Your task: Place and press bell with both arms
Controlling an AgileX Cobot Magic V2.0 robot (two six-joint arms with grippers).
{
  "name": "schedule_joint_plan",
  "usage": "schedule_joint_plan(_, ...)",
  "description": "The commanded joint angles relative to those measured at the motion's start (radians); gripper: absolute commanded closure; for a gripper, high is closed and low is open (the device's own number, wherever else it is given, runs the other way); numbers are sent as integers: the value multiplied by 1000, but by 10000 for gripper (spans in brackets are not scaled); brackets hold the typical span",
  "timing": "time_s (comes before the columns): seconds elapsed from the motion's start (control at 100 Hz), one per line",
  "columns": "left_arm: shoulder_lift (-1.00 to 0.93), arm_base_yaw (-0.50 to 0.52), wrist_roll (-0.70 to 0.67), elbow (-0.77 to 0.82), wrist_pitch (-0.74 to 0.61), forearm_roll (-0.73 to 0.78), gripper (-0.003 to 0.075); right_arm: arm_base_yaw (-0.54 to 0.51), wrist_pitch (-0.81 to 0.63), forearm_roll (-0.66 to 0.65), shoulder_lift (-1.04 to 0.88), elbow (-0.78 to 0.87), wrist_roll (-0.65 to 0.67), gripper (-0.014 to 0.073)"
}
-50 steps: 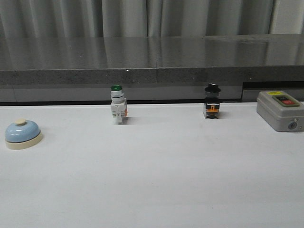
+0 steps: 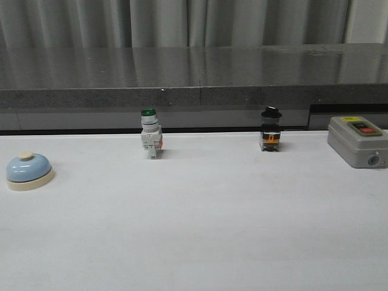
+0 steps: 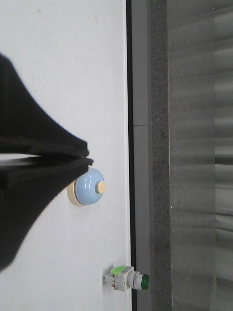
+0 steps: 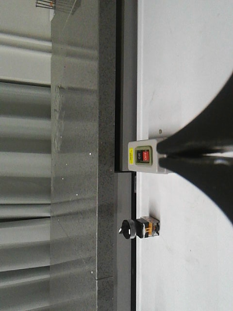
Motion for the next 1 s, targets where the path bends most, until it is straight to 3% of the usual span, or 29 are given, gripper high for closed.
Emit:
schedule_joint_plan(0.0, -31, -5, 0, 42, -112, -8, 741, -6, -86, -13, -12, -14, -6, 653)
schedule_joint_plan(0.4, -29, -5, 0, 36, -251, -8, 741, -6, -86, -13, -12, -14, -6, 653)
schedule_joint_plan(0.69, 60, -5, -12, -112, -130, -10, 741, -6, -86, -13, -12, -14, -6, 653)
schedule_joint_plan(0.99, 323, -5, -12, -304, 4, -10, 741, -6, -86, -13, -12, -14, -6, 653)
